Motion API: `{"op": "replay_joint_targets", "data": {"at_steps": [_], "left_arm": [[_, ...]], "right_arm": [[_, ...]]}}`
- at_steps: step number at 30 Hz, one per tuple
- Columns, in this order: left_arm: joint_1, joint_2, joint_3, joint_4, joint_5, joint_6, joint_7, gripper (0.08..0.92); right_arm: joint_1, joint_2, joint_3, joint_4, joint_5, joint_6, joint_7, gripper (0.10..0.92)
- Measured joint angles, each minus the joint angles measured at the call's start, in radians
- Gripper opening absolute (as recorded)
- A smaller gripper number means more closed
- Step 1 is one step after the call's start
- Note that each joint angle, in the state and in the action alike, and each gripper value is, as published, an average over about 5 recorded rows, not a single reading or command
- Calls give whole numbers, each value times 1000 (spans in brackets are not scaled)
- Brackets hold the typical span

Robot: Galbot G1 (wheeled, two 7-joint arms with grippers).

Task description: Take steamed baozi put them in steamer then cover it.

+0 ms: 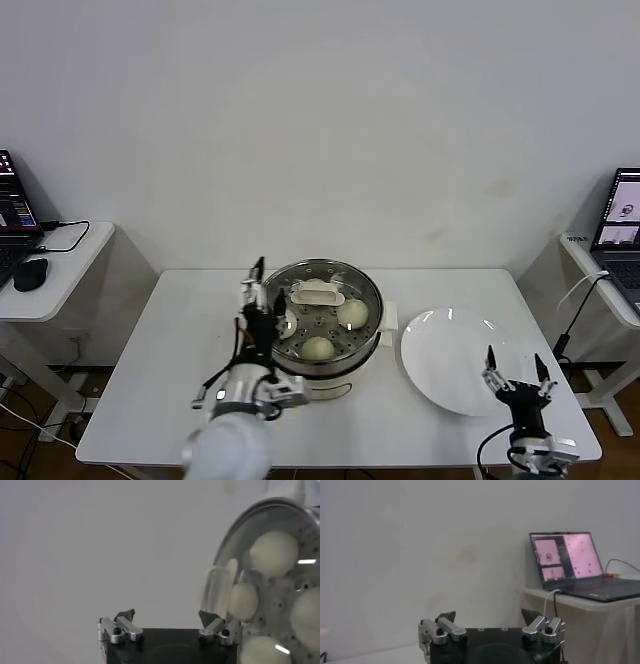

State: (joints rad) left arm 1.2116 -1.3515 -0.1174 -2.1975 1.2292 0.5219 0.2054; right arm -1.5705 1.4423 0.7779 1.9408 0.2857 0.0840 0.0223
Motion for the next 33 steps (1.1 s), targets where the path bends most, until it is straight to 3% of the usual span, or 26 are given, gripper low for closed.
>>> {"op": "replay_joint_targets", "data": {"at_steps": [10, 17, 33], "left_arm": [[176, 11, -297, 18, -553, -263, -156, 823], [313, -4, -417, 41, -821, -393, -222, 823], [489, -13, -477, 76, -1015, -373, -261, 823]], "right_arm": [[-3, -96, -96, 0, 22, -62, -9, 823], [-9, -162, -150, -8, 51, -117, 13, 823], [-31, -239, -207, -21, 88, -149, 77, 823]]}}
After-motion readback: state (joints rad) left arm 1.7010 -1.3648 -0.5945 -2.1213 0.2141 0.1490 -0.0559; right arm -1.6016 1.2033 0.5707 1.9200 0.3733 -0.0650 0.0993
